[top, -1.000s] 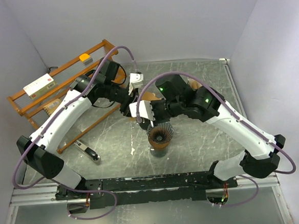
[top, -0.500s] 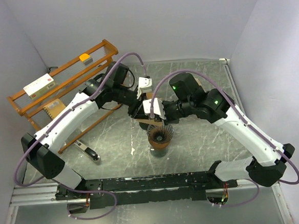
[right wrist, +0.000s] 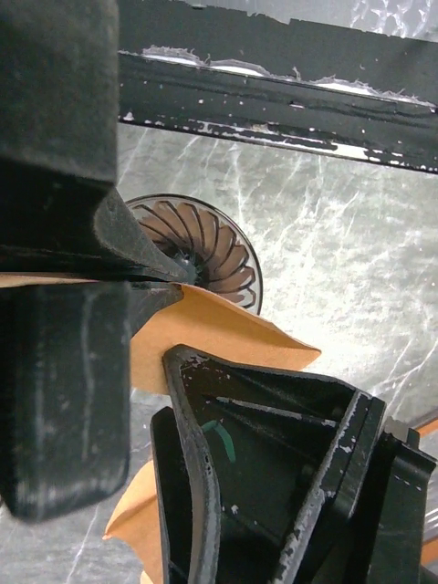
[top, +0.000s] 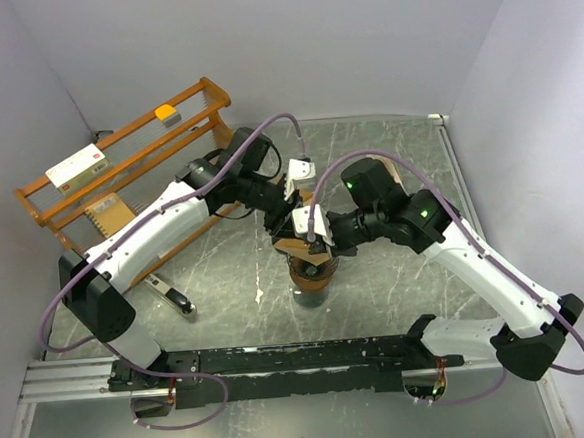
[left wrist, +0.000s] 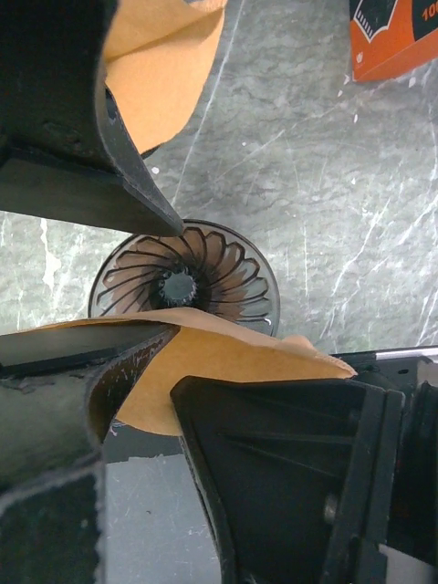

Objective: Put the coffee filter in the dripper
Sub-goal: Place the coffee filter in the coffee dripper.

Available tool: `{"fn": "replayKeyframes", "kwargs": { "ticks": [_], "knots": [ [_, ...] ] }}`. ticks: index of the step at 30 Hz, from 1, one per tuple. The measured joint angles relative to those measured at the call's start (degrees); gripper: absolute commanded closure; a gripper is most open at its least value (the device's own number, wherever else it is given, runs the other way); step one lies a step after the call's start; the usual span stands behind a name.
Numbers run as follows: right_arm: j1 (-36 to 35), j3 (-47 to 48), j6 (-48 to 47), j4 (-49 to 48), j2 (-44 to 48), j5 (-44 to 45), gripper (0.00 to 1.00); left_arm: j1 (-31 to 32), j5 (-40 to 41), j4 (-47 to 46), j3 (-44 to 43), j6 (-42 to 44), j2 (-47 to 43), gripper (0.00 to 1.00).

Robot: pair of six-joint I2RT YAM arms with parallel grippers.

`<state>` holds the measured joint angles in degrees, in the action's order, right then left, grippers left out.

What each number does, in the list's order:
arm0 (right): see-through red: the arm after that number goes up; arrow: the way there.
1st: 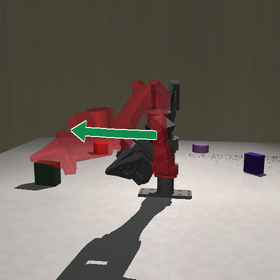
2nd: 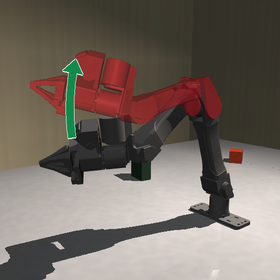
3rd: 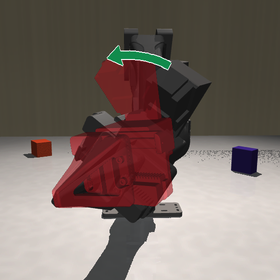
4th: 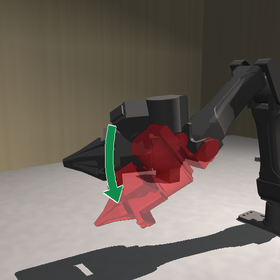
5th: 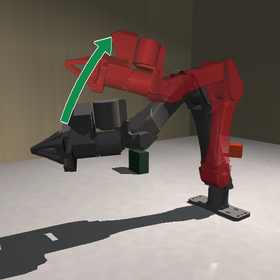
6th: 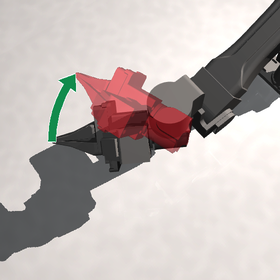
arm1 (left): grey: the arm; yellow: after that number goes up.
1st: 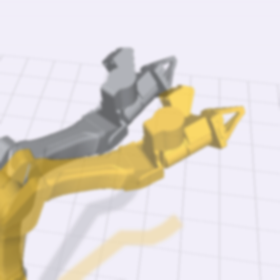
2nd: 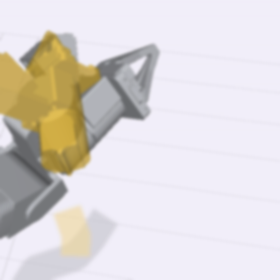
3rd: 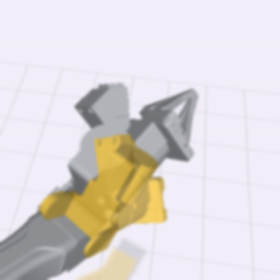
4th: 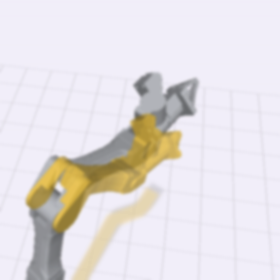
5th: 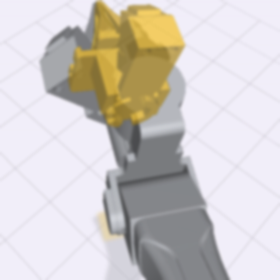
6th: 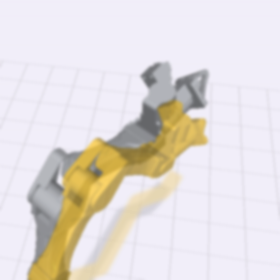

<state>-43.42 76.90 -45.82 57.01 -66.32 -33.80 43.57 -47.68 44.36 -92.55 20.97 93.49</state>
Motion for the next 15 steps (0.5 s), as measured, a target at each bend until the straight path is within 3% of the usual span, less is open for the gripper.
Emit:
{"fn": "replayKeyframes", "kwargs": {
  "ticks": [9, 15],
  "knots": [
    [0.96, -4.31, 0.02, -2.05, 1.22, -2.05, 1.0, 2.16, 1.92, -1.22, 0.59, -0.42, 1.68, 0.48],
    [1.92, -6.29, 0.33, -2.75, 2.36, -3.37, 0.89, 2.36, 2.75, -1.62, 1.25, -0.44, 2.01, 0.47]
  ]
}}
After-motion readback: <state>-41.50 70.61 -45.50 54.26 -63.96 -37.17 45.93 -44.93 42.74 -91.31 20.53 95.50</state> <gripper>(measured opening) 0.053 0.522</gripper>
